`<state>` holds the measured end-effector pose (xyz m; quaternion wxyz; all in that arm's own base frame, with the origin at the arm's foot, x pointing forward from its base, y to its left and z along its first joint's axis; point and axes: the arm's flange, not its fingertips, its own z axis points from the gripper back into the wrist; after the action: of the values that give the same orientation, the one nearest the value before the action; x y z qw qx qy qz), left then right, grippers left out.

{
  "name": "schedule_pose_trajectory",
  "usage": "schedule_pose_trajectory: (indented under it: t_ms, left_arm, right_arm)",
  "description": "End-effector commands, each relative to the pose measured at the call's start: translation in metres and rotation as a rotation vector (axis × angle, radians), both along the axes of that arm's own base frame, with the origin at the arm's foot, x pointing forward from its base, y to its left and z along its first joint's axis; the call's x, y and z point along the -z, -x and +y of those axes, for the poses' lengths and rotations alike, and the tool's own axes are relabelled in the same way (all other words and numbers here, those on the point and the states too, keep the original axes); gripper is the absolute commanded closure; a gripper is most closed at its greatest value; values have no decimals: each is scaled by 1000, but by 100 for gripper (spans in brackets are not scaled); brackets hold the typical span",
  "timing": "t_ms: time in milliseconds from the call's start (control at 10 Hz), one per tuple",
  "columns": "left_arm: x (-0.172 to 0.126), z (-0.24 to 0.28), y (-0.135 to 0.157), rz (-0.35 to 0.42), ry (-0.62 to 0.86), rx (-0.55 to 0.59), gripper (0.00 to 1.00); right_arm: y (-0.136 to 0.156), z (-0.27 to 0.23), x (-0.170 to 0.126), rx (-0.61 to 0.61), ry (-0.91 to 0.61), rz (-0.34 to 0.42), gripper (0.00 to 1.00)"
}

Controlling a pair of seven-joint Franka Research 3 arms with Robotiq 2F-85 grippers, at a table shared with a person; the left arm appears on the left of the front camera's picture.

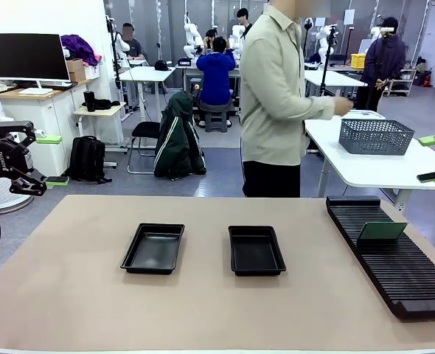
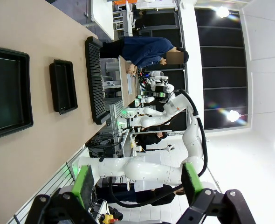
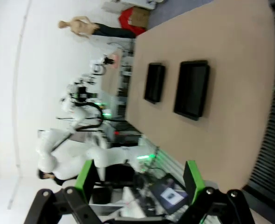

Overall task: Inspect and transfer BCBs to ESD trays.
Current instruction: Pick up the Blank PCB from the PCB Rack and place it in the left ESD tray.

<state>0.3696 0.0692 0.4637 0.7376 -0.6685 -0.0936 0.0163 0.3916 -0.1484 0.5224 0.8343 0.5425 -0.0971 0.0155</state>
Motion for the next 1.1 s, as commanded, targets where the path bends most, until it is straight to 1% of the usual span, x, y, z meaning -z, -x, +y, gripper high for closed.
schedule_pose_trajectory:
  t_ms: [0,100,200,400,500,700,800,1000]
  left_arm:
    - [0,0,0,0,1,0,0]
    - [0,0,0,0,1,0,0]
    - [0,0,0,0,1,0,0]
    - [0,0,0,0,1,0,0]
    - [0,0,0,0,1,0,0]
    - [0,0,0,0,1,0,0]
    - [0,0,0,0,1,0,0]
    - [0,0,0,0,1,0,0]
  right_arm:
    - [-3,3,-31,-18,181,-99,0]
    - [-8,3,-49,-52,247,-147,0]
    - [-13,6,-66,-112,337,-214,0]
    - [-19,18,-87,-241,547,-333,0]
    - [-20,24,-95,-320,616,-408,0]
    - [-18,37,-107,-510,772,-560,0]
    - [-17,44,-109,-629,853,-620,0]
    - [-15,59,-107,-861,980,-682,0]
